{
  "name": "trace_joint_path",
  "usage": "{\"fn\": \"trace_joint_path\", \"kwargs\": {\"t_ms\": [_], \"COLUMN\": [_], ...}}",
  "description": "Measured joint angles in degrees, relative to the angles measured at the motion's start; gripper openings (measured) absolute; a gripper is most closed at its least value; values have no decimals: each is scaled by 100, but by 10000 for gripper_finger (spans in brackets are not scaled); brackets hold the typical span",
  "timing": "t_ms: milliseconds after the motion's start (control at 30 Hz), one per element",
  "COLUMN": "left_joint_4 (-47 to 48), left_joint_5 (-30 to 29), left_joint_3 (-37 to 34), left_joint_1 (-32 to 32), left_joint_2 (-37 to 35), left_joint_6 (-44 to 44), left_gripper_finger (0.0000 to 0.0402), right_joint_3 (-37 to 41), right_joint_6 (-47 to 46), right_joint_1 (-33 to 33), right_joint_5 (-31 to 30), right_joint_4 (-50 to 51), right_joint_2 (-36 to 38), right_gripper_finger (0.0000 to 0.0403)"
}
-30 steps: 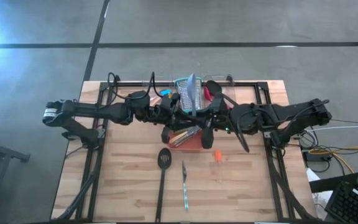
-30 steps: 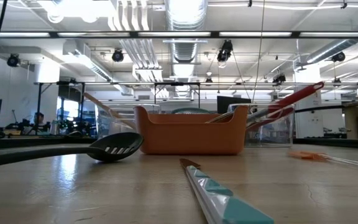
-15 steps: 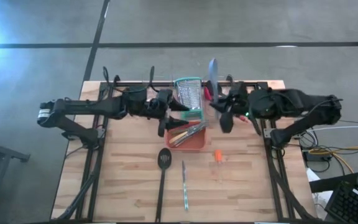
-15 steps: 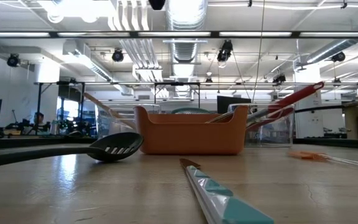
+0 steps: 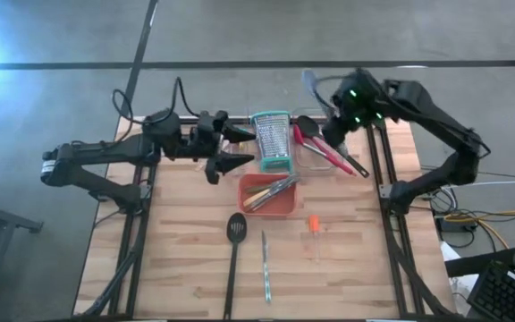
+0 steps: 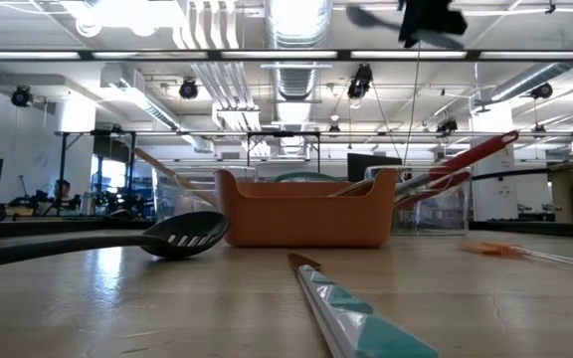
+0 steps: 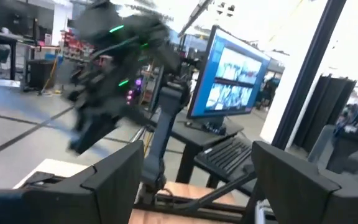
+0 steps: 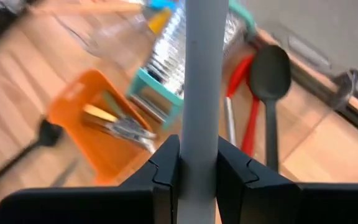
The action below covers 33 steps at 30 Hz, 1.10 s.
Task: Pick & Place Kitchen Items
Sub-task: Put the gray serving spoon into the right transparent bin
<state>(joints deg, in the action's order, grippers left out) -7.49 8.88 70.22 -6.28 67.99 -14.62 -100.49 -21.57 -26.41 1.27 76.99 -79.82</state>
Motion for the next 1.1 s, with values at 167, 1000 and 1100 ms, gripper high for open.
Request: {"fn": "trace_joint_path", "kwargs": {"t_ms": [167,1000,1100], "left_joint_4": [-42,2,2], "left_joint_5": [0,17,22], "left_joint_3": [0,-2,-2], "left_joint_1": [2,9,7], "left_joint_2": [-110,-168,-178], "left_joint_6": [-216,-258,-267], "left_gripper_finger": [302,303,303], "right_joint_3": [9,326,656], "right_joint_6": [593,1908,1673], "right_joint_1": [-782,-1616,-1816], "right_joint_5": [411,729,1002], "right_joint_4": [421,1301,1306], "right_joint_2": [-475,-2316,-2310], "right_gripper_finger": [53,53,53]}}
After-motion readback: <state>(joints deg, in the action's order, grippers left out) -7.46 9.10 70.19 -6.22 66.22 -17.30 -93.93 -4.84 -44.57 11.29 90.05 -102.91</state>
